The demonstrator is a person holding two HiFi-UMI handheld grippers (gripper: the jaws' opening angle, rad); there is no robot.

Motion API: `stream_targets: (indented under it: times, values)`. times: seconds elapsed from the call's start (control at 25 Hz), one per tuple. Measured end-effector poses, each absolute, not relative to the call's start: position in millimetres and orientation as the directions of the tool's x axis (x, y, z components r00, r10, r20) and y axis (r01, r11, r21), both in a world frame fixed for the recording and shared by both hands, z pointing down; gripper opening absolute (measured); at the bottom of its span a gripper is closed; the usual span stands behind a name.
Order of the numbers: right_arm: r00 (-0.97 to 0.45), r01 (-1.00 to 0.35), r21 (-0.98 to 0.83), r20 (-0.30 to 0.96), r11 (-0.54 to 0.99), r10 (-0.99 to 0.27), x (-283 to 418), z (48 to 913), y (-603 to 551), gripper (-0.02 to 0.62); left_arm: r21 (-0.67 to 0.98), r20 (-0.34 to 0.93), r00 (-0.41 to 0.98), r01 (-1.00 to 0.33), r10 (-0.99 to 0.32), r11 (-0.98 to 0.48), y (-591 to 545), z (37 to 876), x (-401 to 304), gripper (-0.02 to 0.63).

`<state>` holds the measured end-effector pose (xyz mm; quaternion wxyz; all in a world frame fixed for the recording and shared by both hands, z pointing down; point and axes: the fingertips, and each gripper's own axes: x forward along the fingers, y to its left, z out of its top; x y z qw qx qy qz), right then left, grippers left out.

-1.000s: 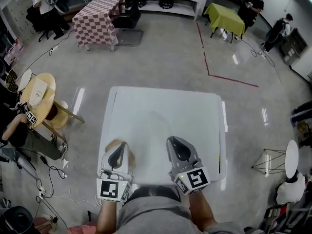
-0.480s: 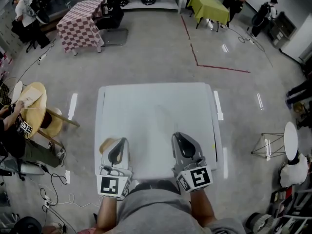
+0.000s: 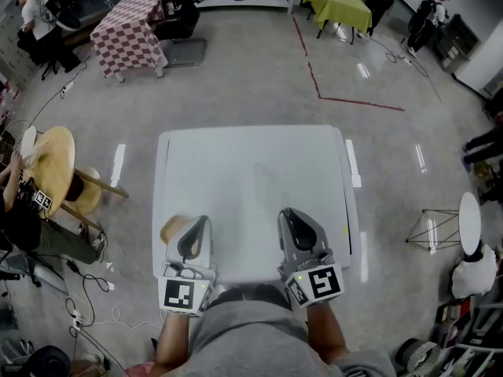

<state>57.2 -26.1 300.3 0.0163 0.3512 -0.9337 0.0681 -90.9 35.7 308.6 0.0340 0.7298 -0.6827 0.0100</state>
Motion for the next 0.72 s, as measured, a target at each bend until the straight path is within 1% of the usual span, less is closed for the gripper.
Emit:
stream_targets:
  times: [0.4, 0.72]
  values:
    - [-0.717, -0.696, -0.138, 0.090, 0.704, -0.691, 79, 308, -34, 0.037, 0.030, 0.072, 0.127, -0.992, -0.989, -0.125, 18, 311, -73, 0.011]
    - [-0.660, -0.750, -0.143, 0.108, 0.646, -0.743, 119, 314, -51, 0.037, 0.049, 0.092, 0.203, -0.979, -0.975, -0.199, -8, 318, -34, 0.012]
